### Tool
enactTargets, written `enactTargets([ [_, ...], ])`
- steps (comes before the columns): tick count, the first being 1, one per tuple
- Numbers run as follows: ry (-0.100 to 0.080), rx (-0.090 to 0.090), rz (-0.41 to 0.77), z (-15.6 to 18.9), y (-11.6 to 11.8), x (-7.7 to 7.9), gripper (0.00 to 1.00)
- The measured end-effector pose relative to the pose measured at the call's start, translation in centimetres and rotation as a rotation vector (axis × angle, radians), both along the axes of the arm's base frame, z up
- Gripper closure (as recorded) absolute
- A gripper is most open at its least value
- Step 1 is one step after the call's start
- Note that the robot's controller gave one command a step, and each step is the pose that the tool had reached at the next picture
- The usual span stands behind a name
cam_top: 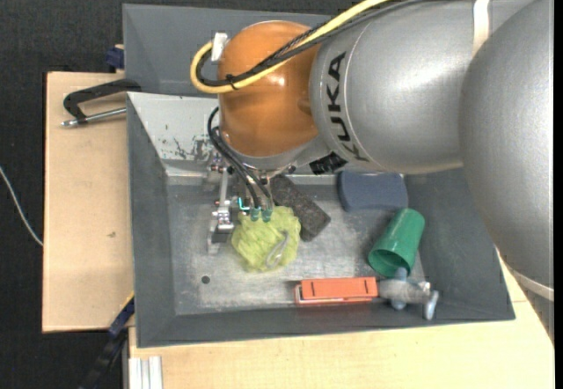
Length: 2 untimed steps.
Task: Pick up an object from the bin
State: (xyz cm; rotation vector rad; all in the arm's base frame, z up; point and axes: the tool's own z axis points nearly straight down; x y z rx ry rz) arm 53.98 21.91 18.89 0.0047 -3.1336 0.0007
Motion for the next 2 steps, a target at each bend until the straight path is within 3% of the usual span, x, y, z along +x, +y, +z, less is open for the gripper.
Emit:
enactTargets([
  [1, -0.008, 0.002, -0.002, 0.5, -0.1, 0.2, 0.0],
  [2, -0.011, 0.002, 0.099, -5.8, -4.4, -0.8, 0.0],
])
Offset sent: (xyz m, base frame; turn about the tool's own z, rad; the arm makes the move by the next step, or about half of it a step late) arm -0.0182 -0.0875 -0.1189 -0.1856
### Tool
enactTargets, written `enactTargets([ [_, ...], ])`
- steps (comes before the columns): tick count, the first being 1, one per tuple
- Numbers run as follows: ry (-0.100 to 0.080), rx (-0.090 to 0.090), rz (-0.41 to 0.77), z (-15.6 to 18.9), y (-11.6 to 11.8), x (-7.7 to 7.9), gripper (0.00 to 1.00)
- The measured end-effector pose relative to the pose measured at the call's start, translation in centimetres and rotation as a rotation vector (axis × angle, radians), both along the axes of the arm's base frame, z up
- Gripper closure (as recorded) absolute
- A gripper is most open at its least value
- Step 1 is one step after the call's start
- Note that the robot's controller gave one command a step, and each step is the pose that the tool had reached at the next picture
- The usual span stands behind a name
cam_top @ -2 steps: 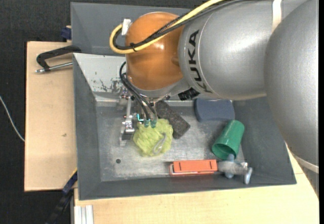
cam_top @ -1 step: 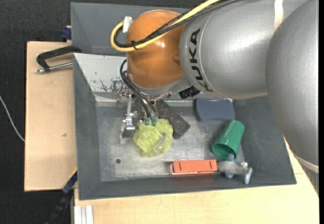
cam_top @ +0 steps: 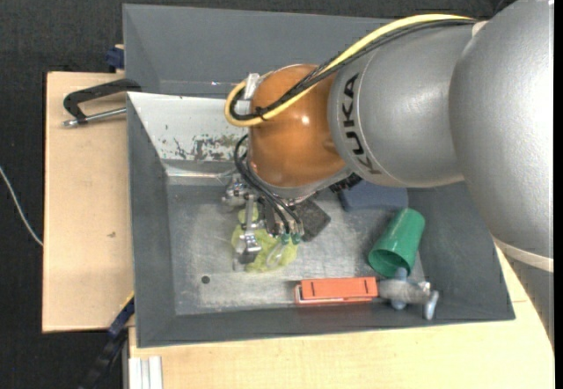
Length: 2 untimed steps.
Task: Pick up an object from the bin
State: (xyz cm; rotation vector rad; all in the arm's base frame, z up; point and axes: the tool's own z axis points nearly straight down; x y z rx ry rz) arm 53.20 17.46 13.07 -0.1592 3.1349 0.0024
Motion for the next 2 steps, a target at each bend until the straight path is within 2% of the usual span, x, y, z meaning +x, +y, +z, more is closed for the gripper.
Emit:
enactTargets([
  [1, 0.001, 0.0, 0.113, 1.1, -2.8, -0.5, 0.0],
  [2, 0.0, -0.001, 0.351, -0.6, -6.8, -1.4, 0.0],
])
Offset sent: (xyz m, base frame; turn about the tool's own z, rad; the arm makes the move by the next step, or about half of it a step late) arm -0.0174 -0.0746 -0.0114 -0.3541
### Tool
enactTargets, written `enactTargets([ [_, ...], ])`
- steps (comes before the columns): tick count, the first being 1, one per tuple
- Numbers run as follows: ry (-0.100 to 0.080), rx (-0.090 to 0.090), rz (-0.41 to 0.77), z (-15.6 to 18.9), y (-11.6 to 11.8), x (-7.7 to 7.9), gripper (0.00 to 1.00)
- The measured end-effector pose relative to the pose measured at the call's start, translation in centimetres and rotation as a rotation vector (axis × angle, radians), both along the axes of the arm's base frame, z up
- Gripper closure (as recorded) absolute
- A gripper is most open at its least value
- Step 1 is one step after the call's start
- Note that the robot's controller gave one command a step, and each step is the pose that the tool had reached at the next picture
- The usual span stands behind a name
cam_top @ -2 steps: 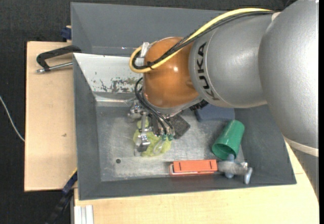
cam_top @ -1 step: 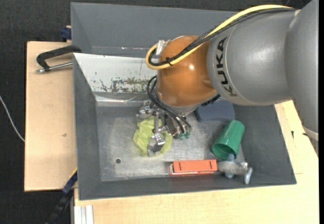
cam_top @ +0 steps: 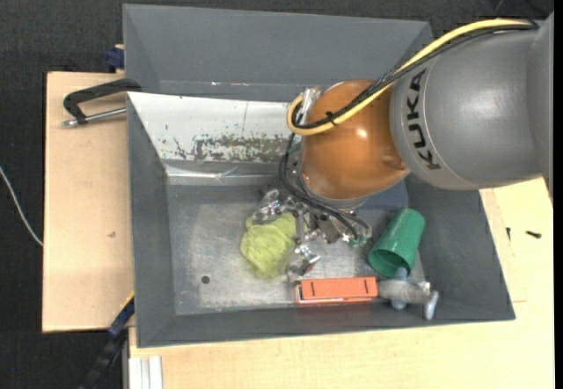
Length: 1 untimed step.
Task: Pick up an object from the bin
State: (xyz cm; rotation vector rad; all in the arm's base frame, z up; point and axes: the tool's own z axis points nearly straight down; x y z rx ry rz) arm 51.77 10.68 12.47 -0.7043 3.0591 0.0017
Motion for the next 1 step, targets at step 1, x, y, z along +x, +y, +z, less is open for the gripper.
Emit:
enactTargets([
  [1, -0.004, 0.0, 0.138, -2.72, 1.46, 2.98, 0.0],
])
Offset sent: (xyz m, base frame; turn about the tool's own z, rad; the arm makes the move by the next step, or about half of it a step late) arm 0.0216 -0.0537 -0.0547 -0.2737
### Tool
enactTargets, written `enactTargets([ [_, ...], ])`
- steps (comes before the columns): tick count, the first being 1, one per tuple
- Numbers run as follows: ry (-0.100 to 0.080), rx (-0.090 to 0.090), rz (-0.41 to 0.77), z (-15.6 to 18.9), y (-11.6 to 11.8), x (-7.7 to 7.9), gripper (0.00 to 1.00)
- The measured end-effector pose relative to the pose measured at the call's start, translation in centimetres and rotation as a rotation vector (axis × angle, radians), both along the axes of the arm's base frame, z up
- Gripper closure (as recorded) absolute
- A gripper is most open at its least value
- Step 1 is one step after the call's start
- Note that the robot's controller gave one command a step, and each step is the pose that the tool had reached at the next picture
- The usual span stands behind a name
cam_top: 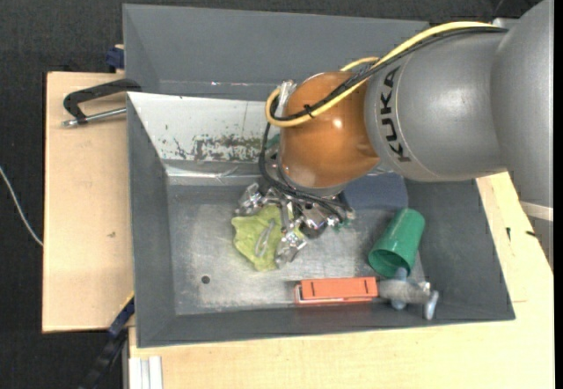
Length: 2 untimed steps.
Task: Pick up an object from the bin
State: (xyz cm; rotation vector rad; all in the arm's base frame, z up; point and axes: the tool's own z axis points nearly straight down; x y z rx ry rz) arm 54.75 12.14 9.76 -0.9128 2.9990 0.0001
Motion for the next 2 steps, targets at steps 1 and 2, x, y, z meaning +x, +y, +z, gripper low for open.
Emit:
enactTargets([
  [1, -0.009, 0.006, 0.136, -2.08, -6.26, -0.36, 1.0],
  [2, -0.009, 0.006, 0.137, -2.08, -6.25, -0.35, 1.0],
])
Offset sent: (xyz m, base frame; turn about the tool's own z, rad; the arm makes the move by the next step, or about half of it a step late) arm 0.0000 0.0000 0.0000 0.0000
